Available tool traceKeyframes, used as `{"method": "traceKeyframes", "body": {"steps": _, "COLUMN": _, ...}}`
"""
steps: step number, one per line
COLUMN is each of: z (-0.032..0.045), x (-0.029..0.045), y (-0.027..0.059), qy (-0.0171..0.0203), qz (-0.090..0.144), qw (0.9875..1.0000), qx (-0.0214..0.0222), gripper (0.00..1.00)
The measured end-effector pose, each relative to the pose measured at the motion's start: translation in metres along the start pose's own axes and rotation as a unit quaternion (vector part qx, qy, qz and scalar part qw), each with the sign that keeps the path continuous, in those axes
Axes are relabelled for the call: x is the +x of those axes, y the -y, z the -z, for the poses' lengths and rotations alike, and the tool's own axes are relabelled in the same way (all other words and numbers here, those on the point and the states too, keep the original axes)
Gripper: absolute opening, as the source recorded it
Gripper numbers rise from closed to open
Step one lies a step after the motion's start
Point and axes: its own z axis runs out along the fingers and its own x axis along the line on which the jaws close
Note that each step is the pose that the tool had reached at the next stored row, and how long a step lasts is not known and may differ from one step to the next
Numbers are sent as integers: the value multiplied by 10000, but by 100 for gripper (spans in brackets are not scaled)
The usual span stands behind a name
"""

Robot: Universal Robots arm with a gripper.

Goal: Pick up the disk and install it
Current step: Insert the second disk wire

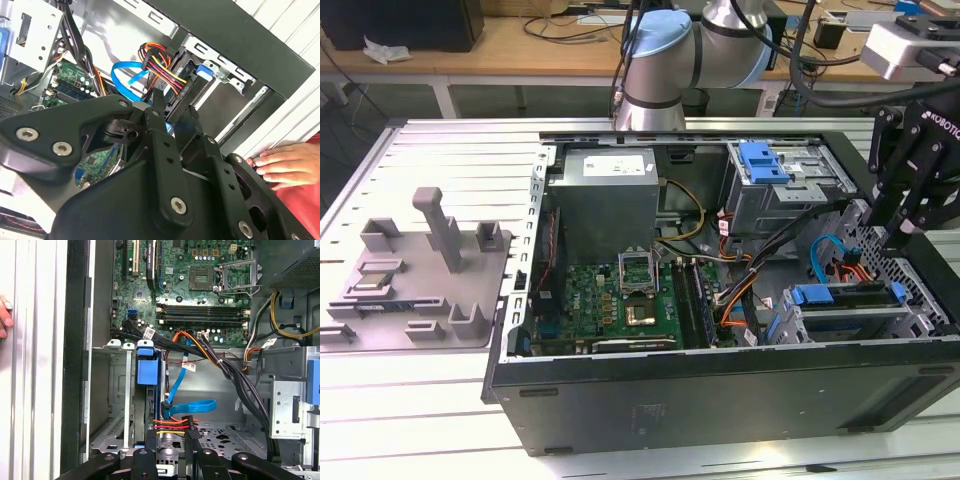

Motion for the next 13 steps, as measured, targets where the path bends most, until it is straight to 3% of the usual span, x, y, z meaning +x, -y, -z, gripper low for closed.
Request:
{"method": "traceKeyframes", "body": {"steps": 7, "z": 0, "x": -8, "y": -1, "qy": -2, "qz": 0, "qw": 10000, "qx": 1, "gripper": 36}}
{"method": "traceKeyframes", "body": {"steps": 10, "z": 4, "x": -82, "y": 0, "qy": -37, "qz": -1, "qw": 10000, "qx": 0, "gripper": 36}}
{"method": "traceKeyframes", "body": {"steps": 13, "z": 0, "x": -91, "y": -28, "qy": -49, "qz": -1, "qw": 10000, "qx": -1, "gripper": 36}}
